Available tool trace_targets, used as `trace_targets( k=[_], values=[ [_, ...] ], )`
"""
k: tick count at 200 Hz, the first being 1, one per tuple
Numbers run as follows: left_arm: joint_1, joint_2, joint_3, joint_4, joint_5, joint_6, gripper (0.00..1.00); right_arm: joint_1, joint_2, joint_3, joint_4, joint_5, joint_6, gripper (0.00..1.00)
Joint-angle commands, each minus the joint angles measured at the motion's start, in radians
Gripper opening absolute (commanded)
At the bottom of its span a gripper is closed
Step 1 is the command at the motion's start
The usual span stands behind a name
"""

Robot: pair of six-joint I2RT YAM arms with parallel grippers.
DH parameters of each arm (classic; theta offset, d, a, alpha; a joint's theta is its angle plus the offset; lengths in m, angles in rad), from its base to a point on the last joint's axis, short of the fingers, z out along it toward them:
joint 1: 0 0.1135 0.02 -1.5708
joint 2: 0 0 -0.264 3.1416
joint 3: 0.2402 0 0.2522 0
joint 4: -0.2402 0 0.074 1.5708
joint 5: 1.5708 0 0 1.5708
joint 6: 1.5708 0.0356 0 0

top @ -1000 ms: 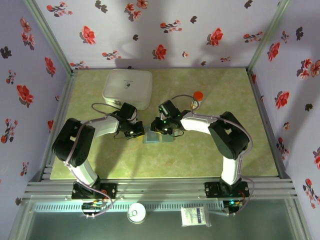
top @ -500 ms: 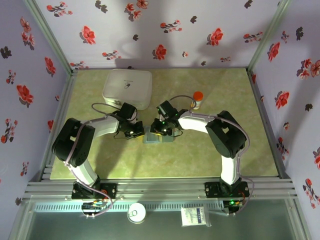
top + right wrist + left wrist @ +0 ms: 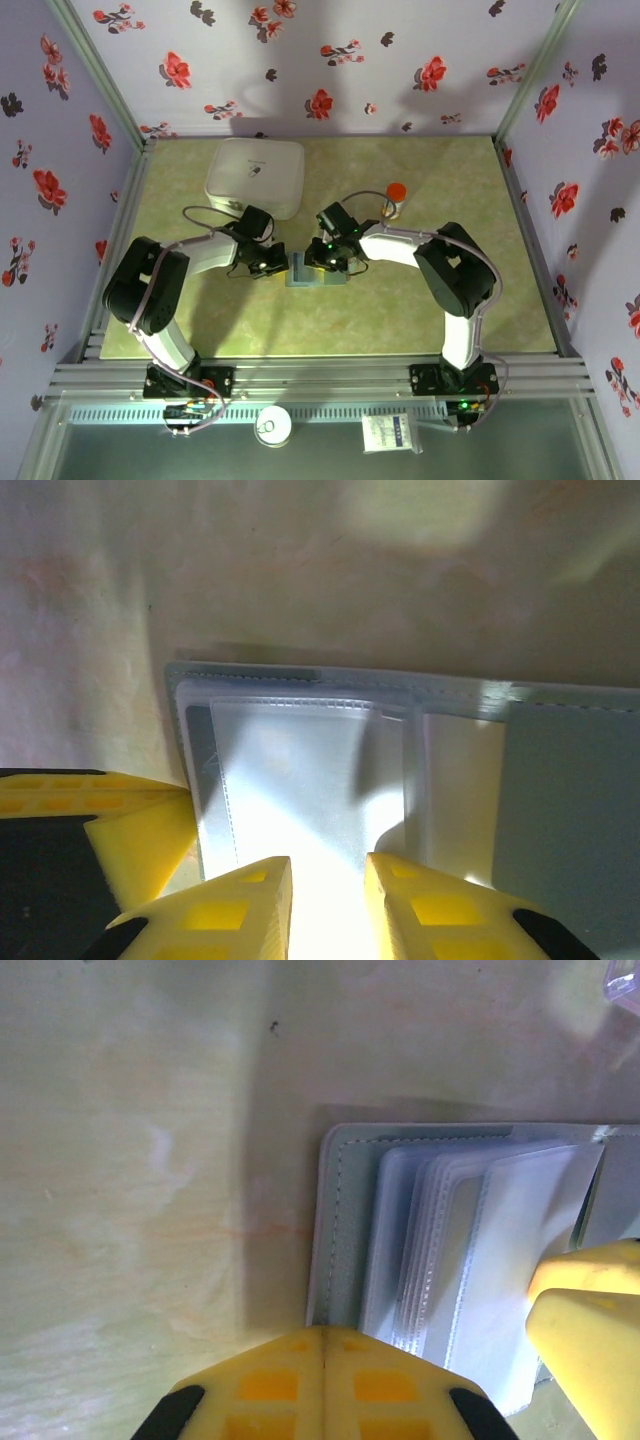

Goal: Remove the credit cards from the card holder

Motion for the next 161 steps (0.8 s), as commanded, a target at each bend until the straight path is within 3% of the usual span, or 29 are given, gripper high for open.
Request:
trace_targets(
  k=[1,77,133,161],
  values=[
    [0.008,-0.022,-0.007,-0.058,-0.028,0.023,0.01,-0.015,-0.024,-0.033,0.005,0.000,-0.010,0.27],
    [0.013,-0.054,0.088,-0.152,-0.049,0.052,0.01,-0.040,-0.043,-0.103,0.107,-0.058,0.007,0.27],
    [-0.009,-0.064,0.106,-0.039,0.101,-0.052,0.15,-0.058,-0.042,-0.139,0.174,-0.097,0.018,0.27],
    [-0.027,-0.035,0.106,-0.007,0.132,-0.073,0.17,-0.066,-0.035,-0.153,0.202,-0.115,0.028,0.27]
  ],
)
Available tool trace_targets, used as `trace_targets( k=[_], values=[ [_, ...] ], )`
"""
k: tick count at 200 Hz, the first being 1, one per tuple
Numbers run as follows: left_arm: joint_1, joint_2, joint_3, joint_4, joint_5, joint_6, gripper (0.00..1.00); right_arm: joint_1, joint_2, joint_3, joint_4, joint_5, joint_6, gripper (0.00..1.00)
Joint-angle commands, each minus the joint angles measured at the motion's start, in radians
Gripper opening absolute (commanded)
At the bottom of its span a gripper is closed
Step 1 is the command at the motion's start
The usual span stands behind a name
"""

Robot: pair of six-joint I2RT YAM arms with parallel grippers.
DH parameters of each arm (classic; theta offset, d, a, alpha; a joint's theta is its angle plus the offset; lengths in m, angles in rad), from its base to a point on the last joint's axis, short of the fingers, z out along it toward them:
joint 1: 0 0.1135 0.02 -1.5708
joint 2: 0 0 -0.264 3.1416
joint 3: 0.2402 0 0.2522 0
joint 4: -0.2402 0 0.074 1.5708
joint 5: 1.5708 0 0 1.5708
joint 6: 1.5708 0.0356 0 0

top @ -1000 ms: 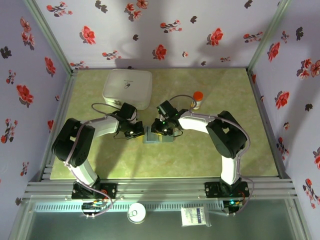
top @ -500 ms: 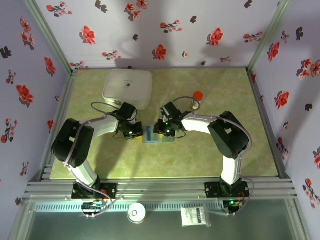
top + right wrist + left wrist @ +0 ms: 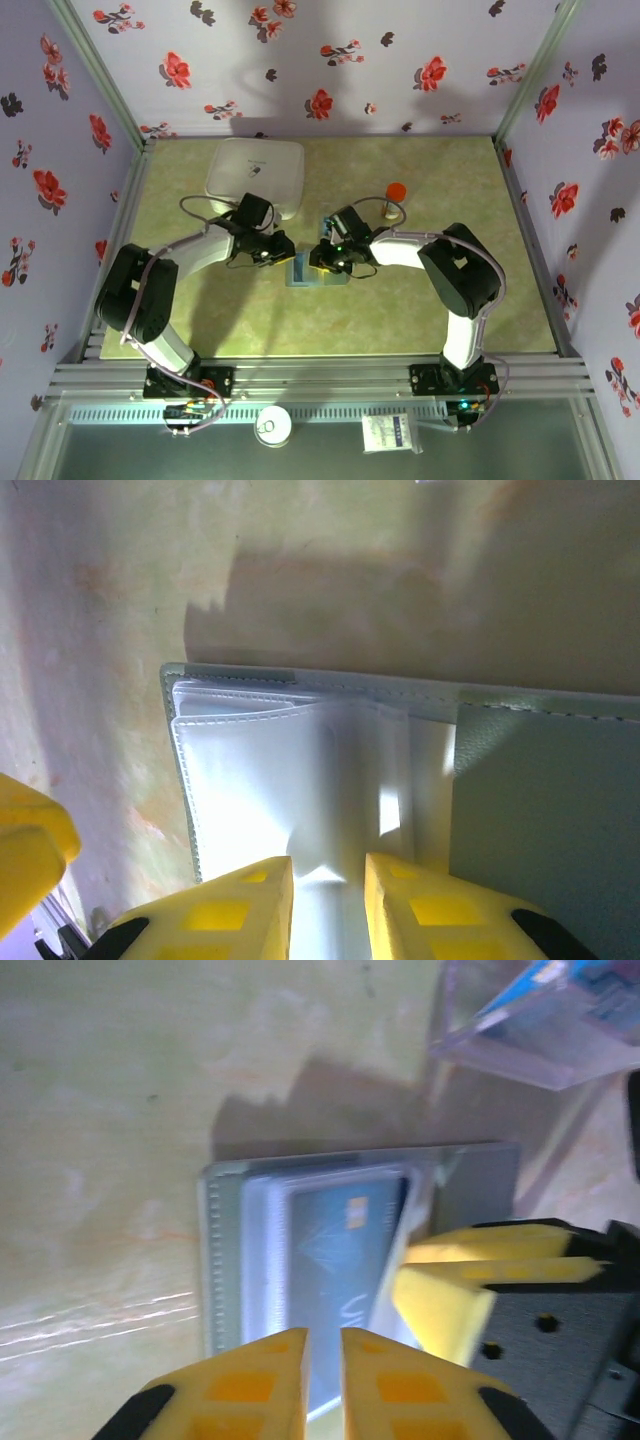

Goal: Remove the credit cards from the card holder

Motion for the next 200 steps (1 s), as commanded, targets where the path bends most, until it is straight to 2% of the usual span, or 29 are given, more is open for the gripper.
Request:
trace_targets(
  k=[1,56,145,200],
  values=[
    [-0.019,0.026,0.018,0.043,0.066,-0.040,0.17,-0.013,-0.009,-0.026,0.019,-0.013,0.022,0.27],
    [-0.032,0.086,-0.010,0.120,0.116,-0.077,0.19,-0.013,-0.009,-0.041,0.041,-0.025,0.028,0.27],
    [-0.039,0.134,-0.003,0.123,0.108,-0.091,0.18,-0.015,-0.010,-0.060,0.080,-0.051,0.044,0.27],
    [-0.041,0.090,0.017,0.087,0.116,-0.093,0.18,-0.021,-0.129,-0.084,0.046,0.025,0.028,0.30]
  ],
)
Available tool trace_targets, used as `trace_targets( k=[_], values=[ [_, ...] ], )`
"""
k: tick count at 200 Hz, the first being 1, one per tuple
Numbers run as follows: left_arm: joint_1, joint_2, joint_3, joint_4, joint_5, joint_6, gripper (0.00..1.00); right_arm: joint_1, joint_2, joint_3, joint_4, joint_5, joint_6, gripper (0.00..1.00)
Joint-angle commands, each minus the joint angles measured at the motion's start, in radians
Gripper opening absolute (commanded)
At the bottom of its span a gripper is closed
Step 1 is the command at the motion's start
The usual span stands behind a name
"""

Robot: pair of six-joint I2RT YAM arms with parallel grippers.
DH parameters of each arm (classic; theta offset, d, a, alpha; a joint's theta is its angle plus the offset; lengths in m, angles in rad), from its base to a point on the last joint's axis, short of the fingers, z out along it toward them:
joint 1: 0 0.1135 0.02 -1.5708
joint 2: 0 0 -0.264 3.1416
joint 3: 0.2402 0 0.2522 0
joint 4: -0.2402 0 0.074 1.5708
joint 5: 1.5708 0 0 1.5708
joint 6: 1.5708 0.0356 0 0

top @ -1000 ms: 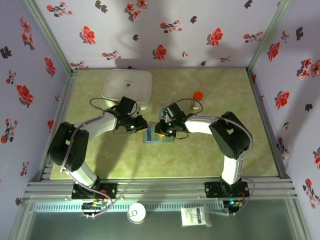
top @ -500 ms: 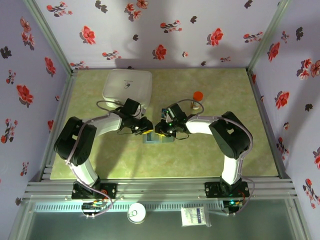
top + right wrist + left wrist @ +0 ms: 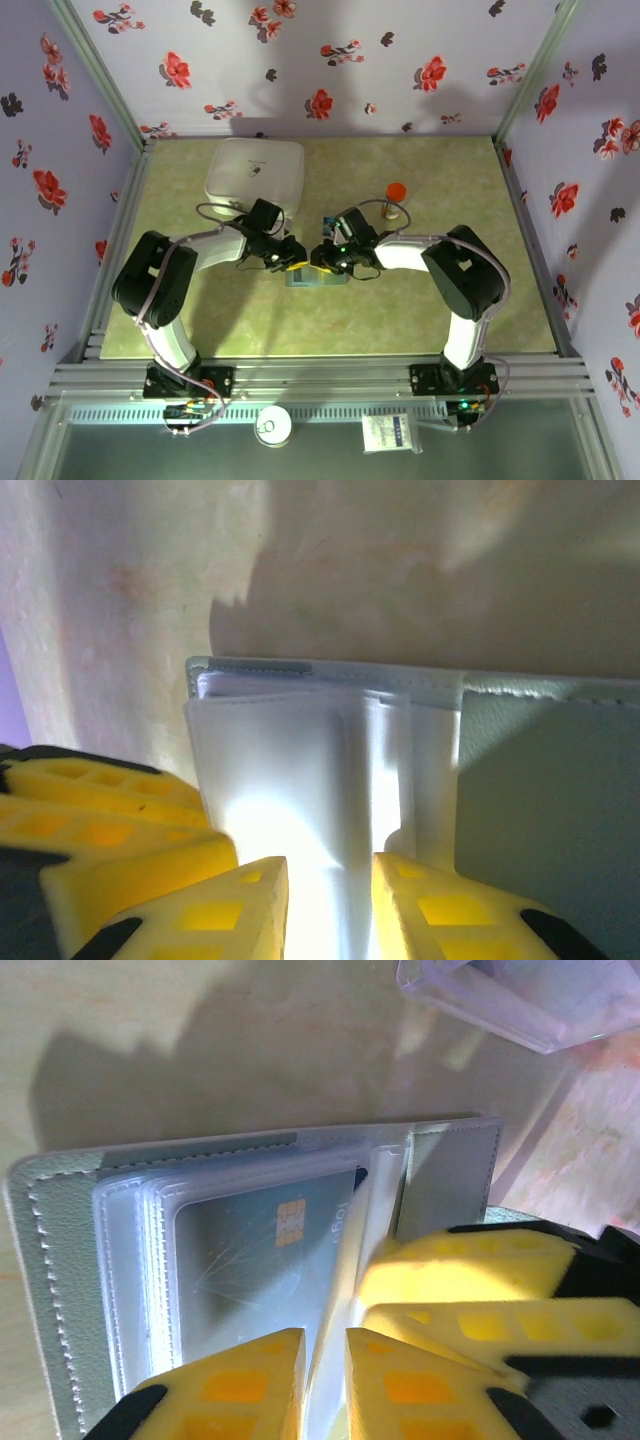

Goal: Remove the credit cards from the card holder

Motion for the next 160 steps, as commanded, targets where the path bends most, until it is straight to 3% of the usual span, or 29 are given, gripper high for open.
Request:
trace_targets(
  k=[1,45,104,160],
  values=[
    [-0.008,-0.030,0.020,-0.024,0.019,-0.012,0.18,-0.013,-0.085,-0.019,-0.041,0.056,0.005,0.30],
    [-0.038,-0.020,0.075,-0.058,0.020,-0.017,0.22,-0.052,-0.204,-0.042,-0.131,0.125,-0.032,0.32],
    [-0.108,0.090,0.185,-0.023,0.038,-0.038,0.45,-0.095,-0.343,-0.061,-0.244,0.204,-0.070,0.35],
    [-0.121,0.150,0.211,0.011,0.067,-0.038,0.51,-0.096,-0.391,-0.070,-0.290,0.223,-0.063,0.38]
  ],
)
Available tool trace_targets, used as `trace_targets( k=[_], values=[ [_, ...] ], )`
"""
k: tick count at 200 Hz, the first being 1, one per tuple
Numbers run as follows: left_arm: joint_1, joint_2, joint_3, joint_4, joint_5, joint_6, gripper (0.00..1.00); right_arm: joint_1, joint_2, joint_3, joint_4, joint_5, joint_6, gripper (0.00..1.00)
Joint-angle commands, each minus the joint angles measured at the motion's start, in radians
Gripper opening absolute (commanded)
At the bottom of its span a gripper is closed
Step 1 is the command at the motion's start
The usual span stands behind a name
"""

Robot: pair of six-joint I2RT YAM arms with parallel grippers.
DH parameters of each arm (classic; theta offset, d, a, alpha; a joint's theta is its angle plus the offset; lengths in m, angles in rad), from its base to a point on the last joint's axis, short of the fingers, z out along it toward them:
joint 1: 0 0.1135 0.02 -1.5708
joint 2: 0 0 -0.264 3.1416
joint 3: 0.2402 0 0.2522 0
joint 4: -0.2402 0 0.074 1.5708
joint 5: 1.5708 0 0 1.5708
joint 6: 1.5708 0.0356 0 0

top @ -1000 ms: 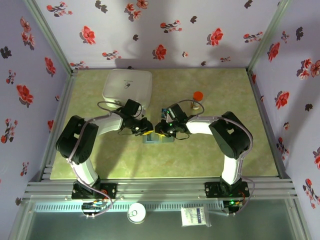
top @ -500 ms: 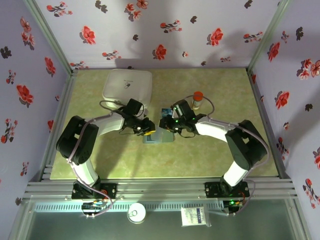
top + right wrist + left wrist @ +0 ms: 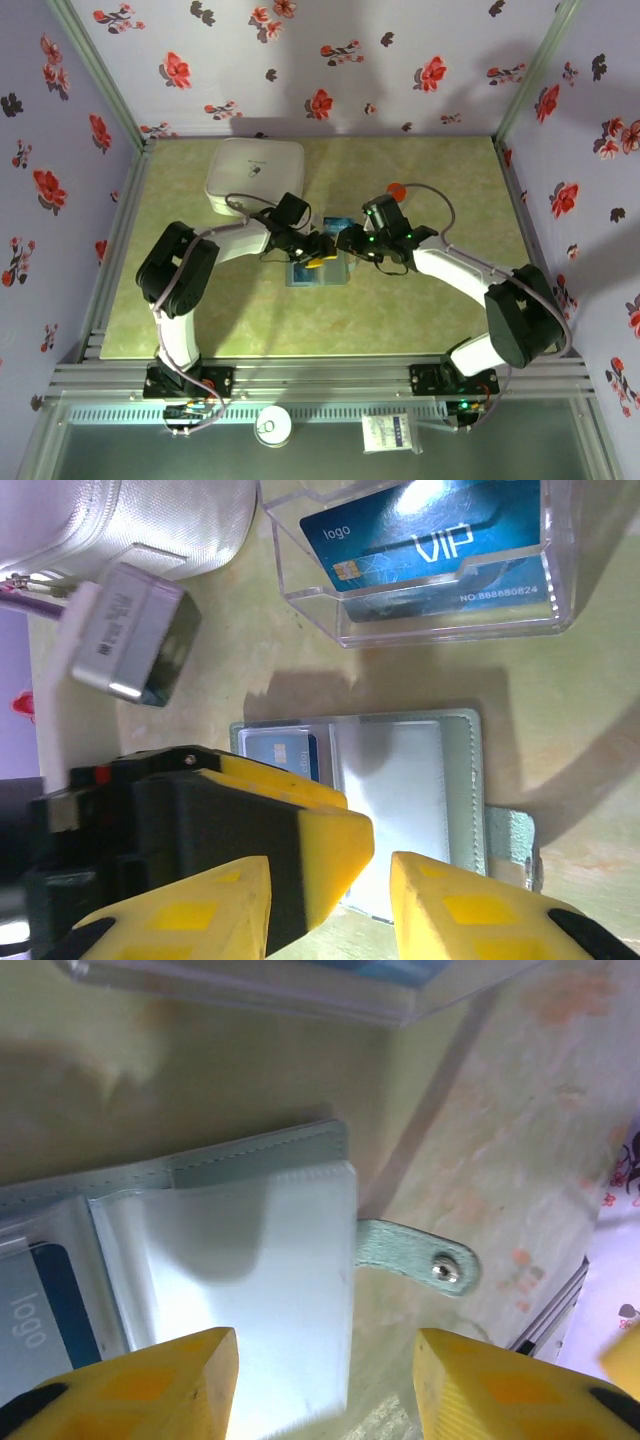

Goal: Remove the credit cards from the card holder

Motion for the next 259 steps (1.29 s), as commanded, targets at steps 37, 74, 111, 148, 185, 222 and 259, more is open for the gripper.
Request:
trace_targets(
  k=[37,74,111,148,185,222,259],
  values=[
    [0.013,-0.048,-0.009,0.017,0.024,0.005,0.52,0.002,0.004,-0.004,-0.024,0.001,0.004,0.38],
    [0.064,-0.146,-0.093,0.034,0.010,0.018,0.52,0.050,0.091,0.057,-0.018,-0.030,0.003,0.37],
    [0.142,-0.246,-0.203,0.026,-0.024,0.040,0.48,0.105,0.209,0.136,0.014,-0.071,0.010,0.35],
    [0.160,-0.283,-0.260,-0.023,-0.059,0.099,0.38,0.129,0.318,0.178,0.073,-0.109,0.030,0.34],
    [0.161,-0.267,-0.309,0.015,-0.066,0.089,0.23,0.134,0.379,0.216,0.051,-0.126,-0.006,0.33],
    [0.161,-0.224,-0.296,0.023,-0.060,0.096,0.14,0.134,0.397,0.189,0.085,-0.143,0.007,0.32],
    [0.163,-0.185,-0.280,-0.010,-0.090,0.124,0.08,0.134,0.411,0.190,0.106,-0.158,0.019,0.29]
  ],
)
